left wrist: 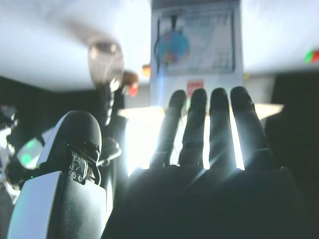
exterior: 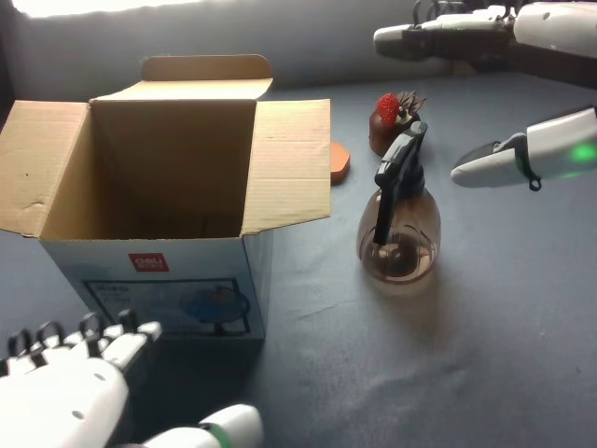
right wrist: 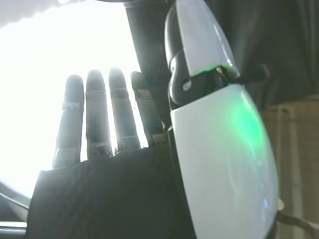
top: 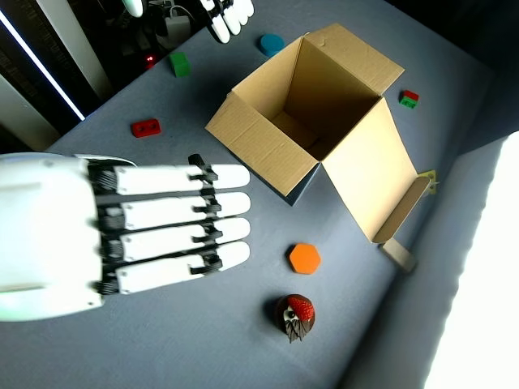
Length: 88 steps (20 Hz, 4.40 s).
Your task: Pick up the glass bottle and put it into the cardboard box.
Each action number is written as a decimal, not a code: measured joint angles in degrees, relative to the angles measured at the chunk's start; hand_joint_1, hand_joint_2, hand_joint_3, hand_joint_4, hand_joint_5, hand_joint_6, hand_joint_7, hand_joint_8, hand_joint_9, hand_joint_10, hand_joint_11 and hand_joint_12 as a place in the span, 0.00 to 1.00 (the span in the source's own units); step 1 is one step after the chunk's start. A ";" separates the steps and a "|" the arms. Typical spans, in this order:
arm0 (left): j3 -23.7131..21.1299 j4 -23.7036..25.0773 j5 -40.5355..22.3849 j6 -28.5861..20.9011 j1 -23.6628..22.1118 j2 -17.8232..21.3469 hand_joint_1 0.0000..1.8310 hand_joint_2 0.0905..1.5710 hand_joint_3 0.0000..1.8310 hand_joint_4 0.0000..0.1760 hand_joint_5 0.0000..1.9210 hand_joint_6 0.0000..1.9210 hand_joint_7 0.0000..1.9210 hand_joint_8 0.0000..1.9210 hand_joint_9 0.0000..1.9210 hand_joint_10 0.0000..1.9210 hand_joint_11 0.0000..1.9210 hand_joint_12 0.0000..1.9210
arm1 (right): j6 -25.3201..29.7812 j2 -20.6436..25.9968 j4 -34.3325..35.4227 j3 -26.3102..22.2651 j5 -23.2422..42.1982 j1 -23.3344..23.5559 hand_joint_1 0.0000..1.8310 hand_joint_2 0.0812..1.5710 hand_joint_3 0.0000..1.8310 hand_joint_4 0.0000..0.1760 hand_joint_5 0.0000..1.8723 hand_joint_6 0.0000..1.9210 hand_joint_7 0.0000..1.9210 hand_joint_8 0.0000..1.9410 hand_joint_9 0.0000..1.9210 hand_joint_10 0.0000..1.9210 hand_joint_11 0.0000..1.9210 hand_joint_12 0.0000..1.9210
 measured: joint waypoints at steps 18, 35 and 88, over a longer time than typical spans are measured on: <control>2.34 24.85 -6.03 -22.71 26.05 -17.22 0.00 0.78 0.00 0.00 0.02 0.00 0.02 0.00 0.00 0.00 0.00 0.00 | 36.65 -7.69 -39.76 8.83 -2.25 3.23 0.59 0.64 0.00 0.00 0.08 0.00 0.10 0.00 0.09 0.00 0.00 0.22; 12.13 29.22 4.79 -17.55 27.10 -14.14 0.00 0.79 0.00 0.00 0.01 0.00 0.02 0.00 0.00 0.00 0.00 0.00 | 36.94 -12.94 -43.54 12.44 -5.73 1.09 0.57 0.65 0.00 0.00 0.08 0.00 0.10 0.00 0.09 0.00 0.00 0.19; 16.94 29.77 18.49 -25.81 30.86 -7.76 0.00 0.79 0.00 0.00 0.02 0.00 0.02 0.00 0.00 0.00 0.00 0.00 | 33.73 -11.32 -45.90 10.32 -8.41 3.37 0.67 0.69 0.00 0.00 0.48 0.56 0.57 0.47 0.50 0.49 0.32 0.77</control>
